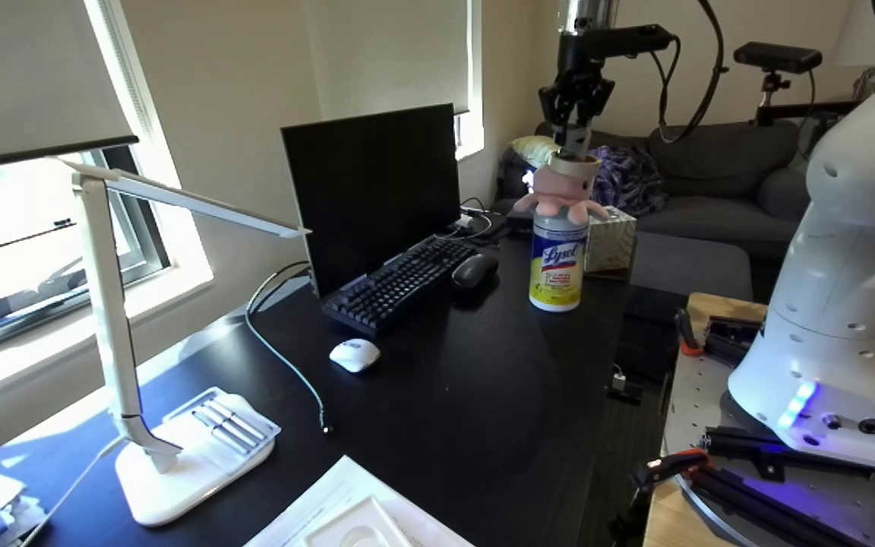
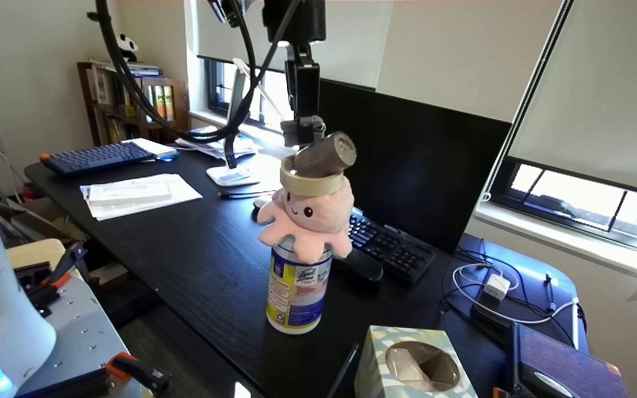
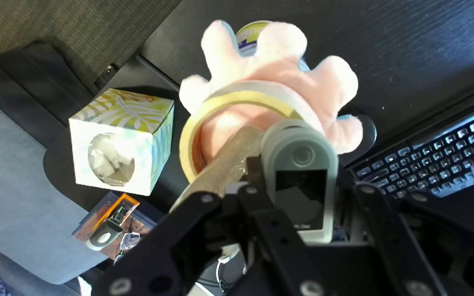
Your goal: Place the grey object at the top of the stack
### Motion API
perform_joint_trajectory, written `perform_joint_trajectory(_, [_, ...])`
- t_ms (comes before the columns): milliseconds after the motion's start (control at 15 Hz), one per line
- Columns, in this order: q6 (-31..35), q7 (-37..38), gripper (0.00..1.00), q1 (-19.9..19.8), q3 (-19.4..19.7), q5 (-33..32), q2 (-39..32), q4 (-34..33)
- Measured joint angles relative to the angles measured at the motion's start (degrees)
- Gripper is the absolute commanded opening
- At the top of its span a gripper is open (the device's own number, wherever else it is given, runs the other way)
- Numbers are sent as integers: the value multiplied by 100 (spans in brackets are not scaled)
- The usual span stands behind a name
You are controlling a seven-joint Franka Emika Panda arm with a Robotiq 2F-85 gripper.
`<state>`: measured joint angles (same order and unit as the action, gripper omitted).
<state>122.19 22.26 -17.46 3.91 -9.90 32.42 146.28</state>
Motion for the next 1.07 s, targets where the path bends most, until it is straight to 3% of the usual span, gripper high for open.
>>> perform_joint_trajectory(1067, [250, 781, 16, -327, 63, 21, -235, -28])
